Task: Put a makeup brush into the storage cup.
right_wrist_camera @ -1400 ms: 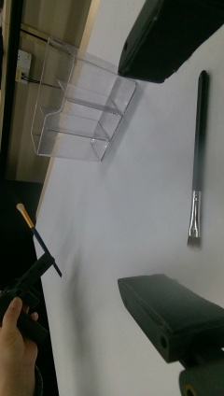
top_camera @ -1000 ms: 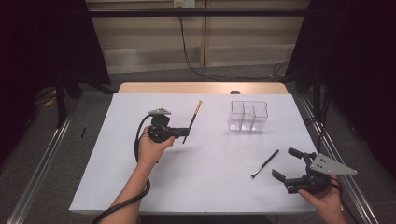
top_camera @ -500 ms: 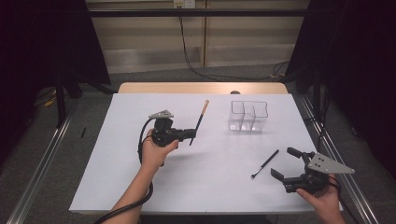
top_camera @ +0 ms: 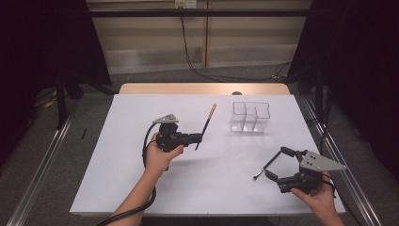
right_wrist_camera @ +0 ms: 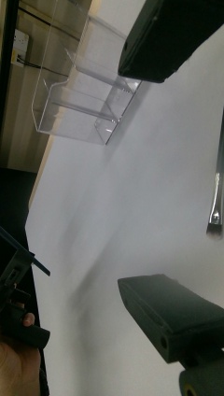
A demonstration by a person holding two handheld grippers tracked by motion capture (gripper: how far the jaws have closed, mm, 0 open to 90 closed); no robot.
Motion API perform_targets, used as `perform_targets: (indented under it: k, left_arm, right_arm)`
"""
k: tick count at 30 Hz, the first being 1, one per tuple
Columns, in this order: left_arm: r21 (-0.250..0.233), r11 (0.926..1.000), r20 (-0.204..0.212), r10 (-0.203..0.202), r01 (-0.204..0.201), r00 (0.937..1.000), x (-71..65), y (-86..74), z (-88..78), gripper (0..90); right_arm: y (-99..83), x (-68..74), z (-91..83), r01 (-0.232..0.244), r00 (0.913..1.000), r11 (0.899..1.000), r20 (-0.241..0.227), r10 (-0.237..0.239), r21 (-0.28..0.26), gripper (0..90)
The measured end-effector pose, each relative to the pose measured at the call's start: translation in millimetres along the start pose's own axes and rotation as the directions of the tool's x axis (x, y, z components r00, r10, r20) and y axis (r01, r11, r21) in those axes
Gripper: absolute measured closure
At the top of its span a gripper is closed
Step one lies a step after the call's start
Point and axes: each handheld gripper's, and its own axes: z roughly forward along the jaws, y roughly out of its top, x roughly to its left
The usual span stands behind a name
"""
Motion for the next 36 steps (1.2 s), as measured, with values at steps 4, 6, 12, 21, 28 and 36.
perform_targets:
  k: [4,6,12,21,28,36]
  left_arm:
    - [0.003,1.0000,0.010,0.009,-0.009,0.9999,-2.3,-0.5,0.9,85.0]
    - [0.000,1.0000,0.008,0.007,-0.007,0.9999,-2.8,-0.9,1.0,85.0]
    - [-0.002,0.9999,0.016,0.012,-0.012,0.9998,-3.9,-1.6,1.0,84.9]
    - [-0.005,0.9996,0.020,0.027,-0.027,0.9994,-7.0,-2.1,1.1,85.0]
    - [-0.003,0.9997,0.021,0.026,-0.026,0.9994,-7.4,-3.4,2.1,84.9]
    - [-0.010,0.9995,0.024,0.031,-0.031,0.9992,-10.1,-3.7,2.5,85.0]
  right_arm:
    - [3.9,1.3,4.7,0.005,0.9999,1.000,-0.013,-0.005,0.005,0.4]
    - [6.8,0.5,6.5,-0.001,0.9999,1.000,-0.016,0.001,0.001,0.4]
    - [18.5,-3.5,15.9,-0.031,0.9989,0.999,-0.035,0.030,-0.016,0.5]
    - [37.5,-4.3,37.6,-0.043,0.9978,0.999,-0.052,0.041,-0.028,0.6]
    - [49.8,0.7,55.9,-0.032,0.9973,0.999,-0.067,0.030,-0.024,0.7]
    - [53.6,2.6,75.0,-0.046,0.9950,0.999,-0.090,0.044,-0.012,2.8]
